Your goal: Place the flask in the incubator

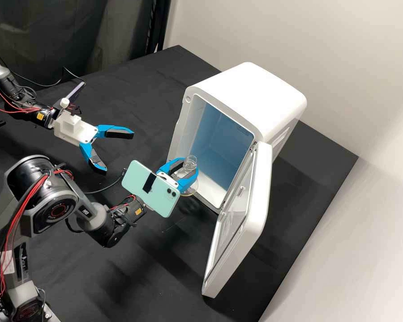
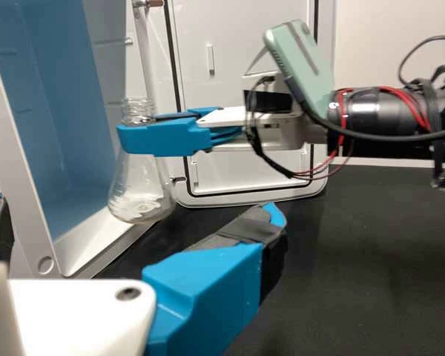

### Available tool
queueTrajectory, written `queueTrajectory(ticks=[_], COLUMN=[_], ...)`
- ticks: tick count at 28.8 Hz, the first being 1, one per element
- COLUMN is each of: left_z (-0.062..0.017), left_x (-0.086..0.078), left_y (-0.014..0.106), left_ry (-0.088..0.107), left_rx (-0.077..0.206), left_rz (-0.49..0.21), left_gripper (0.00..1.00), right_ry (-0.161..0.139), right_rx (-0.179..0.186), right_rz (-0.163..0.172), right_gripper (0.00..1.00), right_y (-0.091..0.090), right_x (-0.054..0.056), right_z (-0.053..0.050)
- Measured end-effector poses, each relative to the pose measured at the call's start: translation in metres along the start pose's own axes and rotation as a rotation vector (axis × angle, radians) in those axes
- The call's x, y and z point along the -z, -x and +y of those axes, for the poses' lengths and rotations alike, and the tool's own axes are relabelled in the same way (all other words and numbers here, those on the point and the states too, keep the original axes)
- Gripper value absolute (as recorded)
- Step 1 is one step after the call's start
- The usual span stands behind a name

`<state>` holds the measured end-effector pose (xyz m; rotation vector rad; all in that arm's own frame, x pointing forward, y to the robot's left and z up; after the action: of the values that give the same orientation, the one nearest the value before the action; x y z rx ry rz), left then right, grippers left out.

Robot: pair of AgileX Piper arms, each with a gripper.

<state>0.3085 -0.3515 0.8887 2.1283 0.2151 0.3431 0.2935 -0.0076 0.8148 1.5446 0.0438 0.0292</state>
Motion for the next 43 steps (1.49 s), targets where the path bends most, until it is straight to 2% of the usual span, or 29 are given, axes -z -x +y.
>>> queueTrajectory(ticks=[5, 11, 13, 17, 19, 20, 28, 39, 41, 43], left_z=[0.0000, 0.0000, 0.0000, 0.0000, 0.0000, 0.0000, 0.0000, 0.0000, 0.0000, 0.0000], left_x=[0.000, 0.000, 0.000, 0.000, 0.000, 0.000, 0.000, 0.000, 0.000, 0.000], left_y=[0.000, 0.000, 0.000, 0.000, 0.000, 0.000, 0.000, 0.000, 0.000, 0.000], left_ry=[0.000, 0.000, 0.000, 0.000, 0.000, 0.000, 0.000, 0.000, 0.000, 0.000], left_rx=[0.000, 0.000, 0.000, 0.000, 0.000, 0.000, 0.000, 0.000, 0.000, 0.000], left_rz=[0.000, 0.000, 0.000, 0.000, 0.000, 0.000, 0.000, 0.000, 0.000, 0.000], left_gripper=[1.00, 1.00, 1.00, 1.00, 1.00, 1.00, 1.00, 1.00, 1.00, 1.00], right_ry=[-0.007, -0.010, -0.013, -0.014, 0.002, 0.009, 0.015, 0.022, 0.026, 0.031], right_rx=[-0.029, -0.077, -0.087, -0.075, -0.075, -0.080, -0.103, -0.096, -0.090, -0.099], right_rz=[0.003, 0.014, 0.006, -0.020, -0.024, -0.021, -0.006, -0.019, -0.029, -0.030], right_gripper=[0.00, 0.00, 0.00, 0.00, 0.00, 0.00, 0.00, 0.00, 0.00, 0.00], right_y=[-0.013, -0.029, -0.035, -0.043, -0.048, -0.050, -0.069, -0.089, -0.091, -0.093], right_x=[0.000, 0.001, 0.001, -0.003, -0.004, -0.003, -0.001, -0.001, -0.002, -0.001], right_z=[0.002, 0.010, 0.011, 0.011, 0.012, 0.014, 0.022, 0.028, 0.028, 0.030])
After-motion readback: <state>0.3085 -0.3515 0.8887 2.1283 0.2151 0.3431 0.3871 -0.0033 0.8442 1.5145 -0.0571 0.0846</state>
